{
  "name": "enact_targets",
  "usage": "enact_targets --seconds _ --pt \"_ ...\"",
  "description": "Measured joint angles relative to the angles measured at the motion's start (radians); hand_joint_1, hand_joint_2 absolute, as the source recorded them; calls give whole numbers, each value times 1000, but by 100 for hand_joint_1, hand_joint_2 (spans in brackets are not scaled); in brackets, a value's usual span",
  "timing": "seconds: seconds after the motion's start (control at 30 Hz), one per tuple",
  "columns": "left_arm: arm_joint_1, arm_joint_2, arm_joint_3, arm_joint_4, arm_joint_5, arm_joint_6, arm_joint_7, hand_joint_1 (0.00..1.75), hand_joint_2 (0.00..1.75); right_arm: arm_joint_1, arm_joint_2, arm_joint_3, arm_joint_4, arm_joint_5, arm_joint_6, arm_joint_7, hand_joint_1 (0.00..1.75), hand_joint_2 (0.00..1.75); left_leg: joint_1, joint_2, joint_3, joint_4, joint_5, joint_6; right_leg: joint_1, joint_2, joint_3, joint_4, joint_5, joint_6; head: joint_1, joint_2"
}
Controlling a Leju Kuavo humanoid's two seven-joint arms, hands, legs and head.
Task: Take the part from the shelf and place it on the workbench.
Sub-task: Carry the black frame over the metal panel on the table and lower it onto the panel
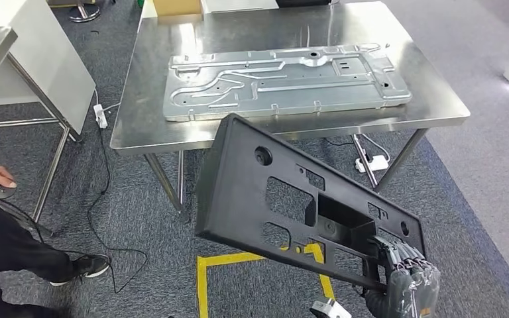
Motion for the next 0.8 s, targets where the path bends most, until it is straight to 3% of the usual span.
enact_targets --seconds 0.07,0.17,0.2,0.23,0.27,0.33,0.4,0.5,0.57,0.67,0.7,0.73,0.77,0.8 --pt "0 0 0 0 0 0 0 0 175 -1 0 0 0 0 0 0 175 175 2 1 -21 50 -32 -9 -3 -1 7 -6 -1 -13 0 0" --pt "1 0 0 0 -2 0 0 0 175 -1 0 0 0 1 0 0 175 175 5 2 -122 244 -113 -17 1 -5 14 -8 -7 -25 0 0" --pt "2 0 0 0 -2 -1 0 0 175 -1 0 -1 0 1 0 0 175 175 5 2 -150 290 -120 -19 3 -5 16 -7 -9 -27 0 0" --pt "3 0 0 0 -3 -2 0 0 175 -2 0 -1 1 1 0 0 175 175 5 2 -159 296 -104 -18 4 -5 20 -7 -13 -28 0 0" --pt "4 0 0 0 -3 -3 0 0 175 -2 0 -1 1 1 0 0 175 175 5 2 -150 263 -70 -16 5 -4 26 -7 -17 -28 0 0" --pt "3 1 0 0 -3 -3 0 0 175 -2 0 -1 1 0 0 0 175 175 3 3 -93 128 7 -6 7 -3 40 -7 -27 -24 0 0" --pt "1 3 1 0 -4 -4 0 0 175 -3 0 -1 1 0 0 0 175 175 -3 3 -48 32 32 7 9 -3 48 -7 -37 -14 0 0" --pt "2 4 1 0 -4 -4 0 0 175 -4 0 -1 2 -1 0 1 175 175 -4 2 -32 0 26 23 8 -4 52 4 -34 1 0 0" --pt "4 4 1 0 -4 -4 0 0 175 -6 0 -1 3 -2 0 1 175 175 -1 2 -15 -10 26 34 6 -2 38 45 -54 9 1 0" --pt "1 4 1 0 -4 -6 0 0 175 -7 0 -1 5 -2 0 1 175 175 1 2 -1 -13 18 41 1 -1 -58 207 -129 22 1 0" --pt "2 4 1 0 -4 -6 0 0 175 -7 0 -1 6 -2 0 2 175 175 1 2 3 -12 13 41 -1 -1 -91 252 -140 25 1 0" --pt "3 4 1 0 -4 -6 0 0 175 -6 0 -1 7 -2 0 2 175 175 1 1 10 -12 7 39 -3 -1 -110 265 -129 28 1 0" --pt "4 4 1 0 -4 -6 0 0 175 -6 0 -1 8 -2 0 2 175 175 2 1 20 -11 0 37 -5 -1 -110 240 -97 30 1 0" --pt "5 4 1 0 -4 -7 0 0 175 -6 0 -1 8 -2 0 3 175 175 3 0 32 -11 -9 33 -7 -1 -92 182 -47 31 1 0"
